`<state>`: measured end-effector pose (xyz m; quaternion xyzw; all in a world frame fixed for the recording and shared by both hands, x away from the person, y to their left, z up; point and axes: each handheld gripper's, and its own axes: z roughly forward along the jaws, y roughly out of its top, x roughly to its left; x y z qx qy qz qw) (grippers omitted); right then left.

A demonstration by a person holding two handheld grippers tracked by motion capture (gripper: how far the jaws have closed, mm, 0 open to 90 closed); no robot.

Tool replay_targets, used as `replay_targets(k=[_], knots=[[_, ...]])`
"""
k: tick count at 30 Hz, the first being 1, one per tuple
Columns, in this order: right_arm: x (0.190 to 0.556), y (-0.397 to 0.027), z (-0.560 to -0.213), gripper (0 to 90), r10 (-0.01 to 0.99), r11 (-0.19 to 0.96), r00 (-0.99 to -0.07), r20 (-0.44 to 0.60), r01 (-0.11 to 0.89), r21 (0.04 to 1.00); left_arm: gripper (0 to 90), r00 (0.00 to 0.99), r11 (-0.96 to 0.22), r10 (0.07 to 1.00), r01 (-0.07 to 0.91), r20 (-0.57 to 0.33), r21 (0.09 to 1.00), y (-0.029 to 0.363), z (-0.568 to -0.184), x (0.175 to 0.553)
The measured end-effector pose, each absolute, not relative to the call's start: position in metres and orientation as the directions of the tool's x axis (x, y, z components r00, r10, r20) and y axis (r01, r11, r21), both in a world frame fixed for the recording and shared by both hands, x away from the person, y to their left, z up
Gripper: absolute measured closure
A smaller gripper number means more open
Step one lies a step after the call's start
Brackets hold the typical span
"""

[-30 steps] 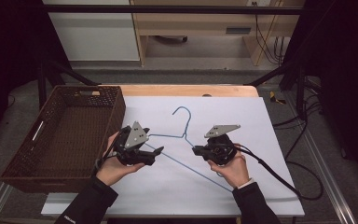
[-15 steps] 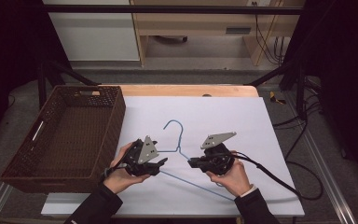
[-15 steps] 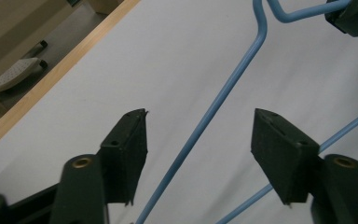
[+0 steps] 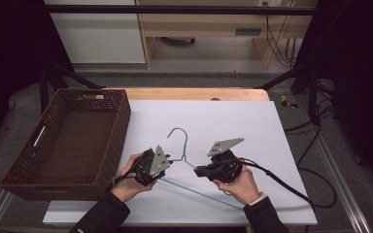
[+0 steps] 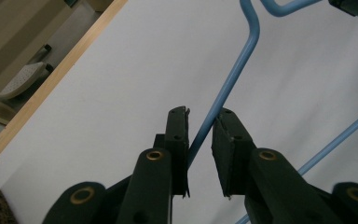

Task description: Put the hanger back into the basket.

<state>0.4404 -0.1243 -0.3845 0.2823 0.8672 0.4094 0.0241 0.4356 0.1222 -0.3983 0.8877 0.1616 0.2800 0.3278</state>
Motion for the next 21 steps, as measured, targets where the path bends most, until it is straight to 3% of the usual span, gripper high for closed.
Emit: replay_targets(k=[10,21], knots=[[0.44,-0.126,-0.384,87.0,0.519,0.511,-0.838,0.17,0.464,0.724,81.4,0.794,-0.778,0.426,0.076,0.435,0.623,0.117,-0.398,0.43],[0.442,-0.135,-0.38,81.2,0.549,0.491,-0.824,0.141,0.455,0.743,86.8,0.821,-0.801,0.391,0.081,0.416,0.593,0.107,-0.396,0.422]])
